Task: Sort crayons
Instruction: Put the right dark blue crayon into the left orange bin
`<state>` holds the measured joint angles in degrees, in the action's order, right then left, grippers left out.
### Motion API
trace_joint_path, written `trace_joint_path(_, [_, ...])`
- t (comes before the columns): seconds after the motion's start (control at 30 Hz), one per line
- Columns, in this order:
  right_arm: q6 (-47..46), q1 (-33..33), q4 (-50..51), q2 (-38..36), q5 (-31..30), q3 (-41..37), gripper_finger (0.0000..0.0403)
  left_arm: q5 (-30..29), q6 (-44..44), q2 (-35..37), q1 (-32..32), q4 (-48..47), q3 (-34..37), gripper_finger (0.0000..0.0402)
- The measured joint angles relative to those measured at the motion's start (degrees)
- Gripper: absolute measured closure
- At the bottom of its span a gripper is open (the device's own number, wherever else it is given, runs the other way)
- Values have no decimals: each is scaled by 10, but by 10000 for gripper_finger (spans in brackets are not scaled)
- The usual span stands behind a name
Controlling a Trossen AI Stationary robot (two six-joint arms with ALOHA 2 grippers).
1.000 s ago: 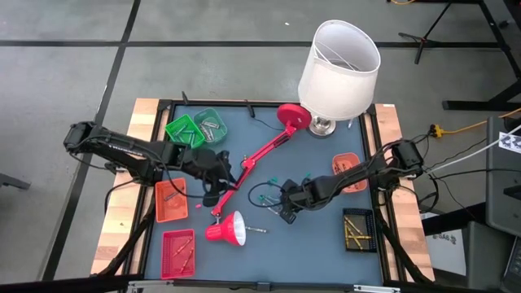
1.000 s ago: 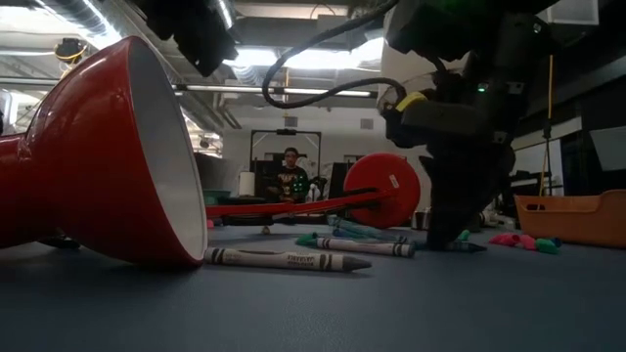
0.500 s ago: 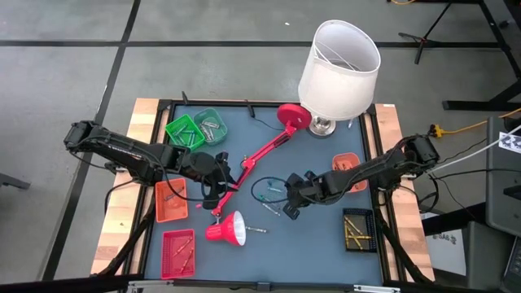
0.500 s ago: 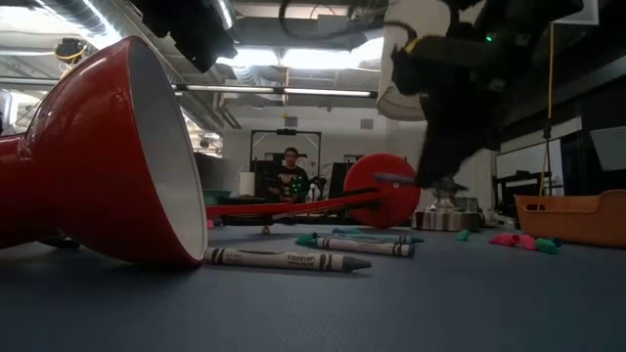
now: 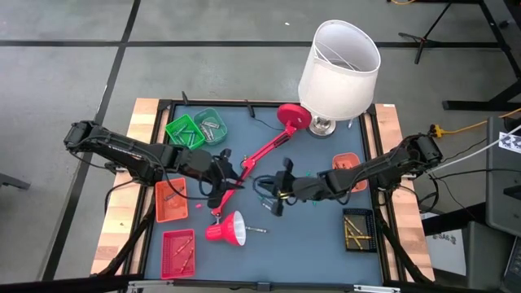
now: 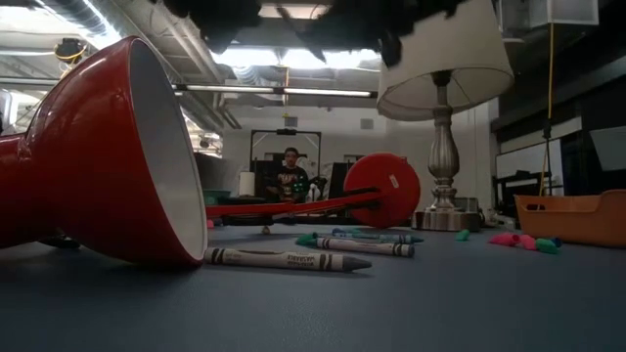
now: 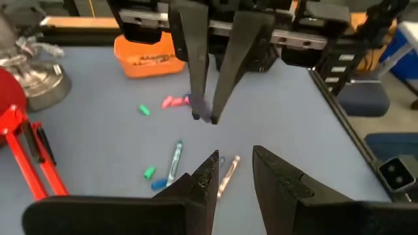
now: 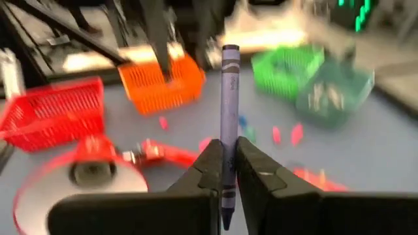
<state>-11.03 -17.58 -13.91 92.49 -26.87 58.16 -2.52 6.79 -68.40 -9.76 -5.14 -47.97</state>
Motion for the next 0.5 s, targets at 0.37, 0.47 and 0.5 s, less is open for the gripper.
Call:
trace_joint_path(0.37, [100, 0, -116, 0, 5, 0, 375, 0, -5, 0, 0, 82, 0, 324])
trace_joint_path(0.47, [100, 0, -117, 0, 9, 0, 375, 0, -17, 0, 0, 99, 0, 324])
trace_joint_path(0.5, [100, 0, -118, 0, 9, 0, 375, 0, -20, 0, 0, 102, 0, 324])
